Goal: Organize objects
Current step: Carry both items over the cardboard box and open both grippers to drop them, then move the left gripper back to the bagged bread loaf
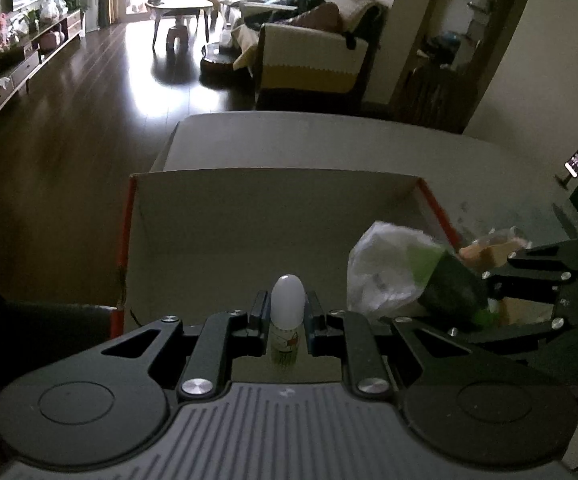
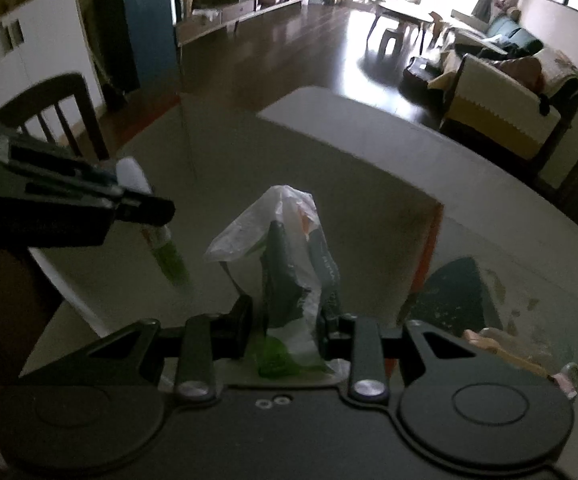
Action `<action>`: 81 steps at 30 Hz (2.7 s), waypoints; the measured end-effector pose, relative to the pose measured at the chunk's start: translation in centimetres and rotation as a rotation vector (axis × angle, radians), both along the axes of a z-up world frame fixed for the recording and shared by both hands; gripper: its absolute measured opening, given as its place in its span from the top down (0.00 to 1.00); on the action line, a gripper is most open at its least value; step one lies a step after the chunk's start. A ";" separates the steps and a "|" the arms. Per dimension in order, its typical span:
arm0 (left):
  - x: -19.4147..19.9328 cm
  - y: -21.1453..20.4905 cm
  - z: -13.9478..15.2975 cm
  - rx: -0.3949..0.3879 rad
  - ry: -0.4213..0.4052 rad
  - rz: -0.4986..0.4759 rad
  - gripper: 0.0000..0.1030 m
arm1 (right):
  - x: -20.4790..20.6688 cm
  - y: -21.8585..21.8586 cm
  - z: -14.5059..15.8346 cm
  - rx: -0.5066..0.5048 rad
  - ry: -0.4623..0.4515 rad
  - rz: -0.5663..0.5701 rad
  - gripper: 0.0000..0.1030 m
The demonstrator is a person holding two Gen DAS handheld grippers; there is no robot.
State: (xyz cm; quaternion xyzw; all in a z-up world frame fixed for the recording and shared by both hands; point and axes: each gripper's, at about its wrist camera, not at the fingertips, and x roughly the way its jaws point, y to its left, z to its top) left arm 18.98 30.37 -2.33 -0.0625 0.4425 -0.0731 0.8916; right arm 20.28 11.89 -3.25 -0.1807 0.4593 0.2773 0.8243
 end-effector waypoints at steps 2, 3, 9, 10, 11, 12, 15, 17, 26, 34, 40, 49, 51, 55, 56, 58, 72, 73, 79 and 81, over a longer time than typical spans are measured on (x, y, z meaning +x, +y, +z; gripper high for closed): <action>0.8 -0.1 -0.5 0.014 0.015 -0.014 0.84 | 0.2 0.4 -0.5 -0.018 0.007 0.005 0.70; 1.1 0.0 -0.7 0.021 0.017 -0.016 0.84 | 0.3 0.6 -0.7 -0.025 0.013 0.006 0.70; 3.7 0.1 -1.4 0.029 0.040 -0.028 0.84 | 0.8 1.7 -2.4 -0.084 0.040 0.009 0.69; 4.2 0.1 -1.5 0.028 0.045 -0.028 0.84 | 0.8 1.9 -2.7 -0.093 0.046 0.011 0.69; 4.8 0.0 -1.8 0.034 0.052 -0.027 0.84 | 0.8 1.9 -3.0 -0.099 0.051 0.007 0.69; 5.3 -0.1 -2.0 0.046 0.062 -0.027 0.84 | 0.9 2.0 -3.3 -0.102 0.058 0.004 0.69; 6.6 -0.5 -3.0 0.063 0.091 -0.038 0.84 | 0.9 2.1 -3.9 -0.112 0.079 0.006 0.68; 7.1 -1.0 -3.7 0.077 0.112 -0.048 0.84 | 0.8 2.1 -4.3 -0.122 0.091 0.010 0.68; 7.7 -1.8 -5.7 0.118 0.191 -0.060 0.84 | 0.6 1.8 -4.7 -0.106 0.123 -0.011 0.62; 7.1 -2.2 -5.6 0.127 0.190 -0.033 0.84 | 0.0 0.5 -3.2 -0.043 0.106 0.019 0.47; 6.2 -2.0 -4.3 0.121 0.161 -0.007 0.84 | -1.7 -1.3 -0.7 0.033 0.079 0.015 0.40; 3.0 -2.5 -1.6 0.119 0.099 0.013 0.84 | -2.6 -4.1 3.0 0.103 0.024 0.014 0.39; 2.2 -3.0 -0.9 0.115 0.086 0.012 0.84 | -3.2 -4.8 3.8 0.115 0.007 0.022 0.39; 0.5 -4.1 0.5 0.106 0.058 0.012 0.84 | -3.7 -6.2 5.0 0.139 -0.017 0.033 0.35; 0.0 -4.4 0.8 0.110 0.051 0.012 0.84 | -3.9 -6.5 5.1 0.146 -0.019 0.035 0.33; -0.3 -5.0 1.6 0.119 0.039 0.014 0.84 | -4.3 -7.1 5.3 0.157 -0.027 0.039 0.33; -4.1 -12.6 3.8 0.094 -0.002 0.033 0.84 | -6.7 -14.7 6.5 0.217 -0.045 0.060 0.26; -4.3 -13.3 3.8 0.091 -0.002 0.036 0.84 | -6.8 -15.6 6.5 0.220 -0.045 0.057 0.25; -5.0 -16.7 3.6 0.081 0.001 0.050 0.84 | -6.9 -20.4 6.1 0.225 -0.052 0.022 0.23; -5.2 -17.8 3.3 0.080 0.003 0.054 0.84 | -6.8 -22.1 5.9 0.225 -0.053 0.002 0.22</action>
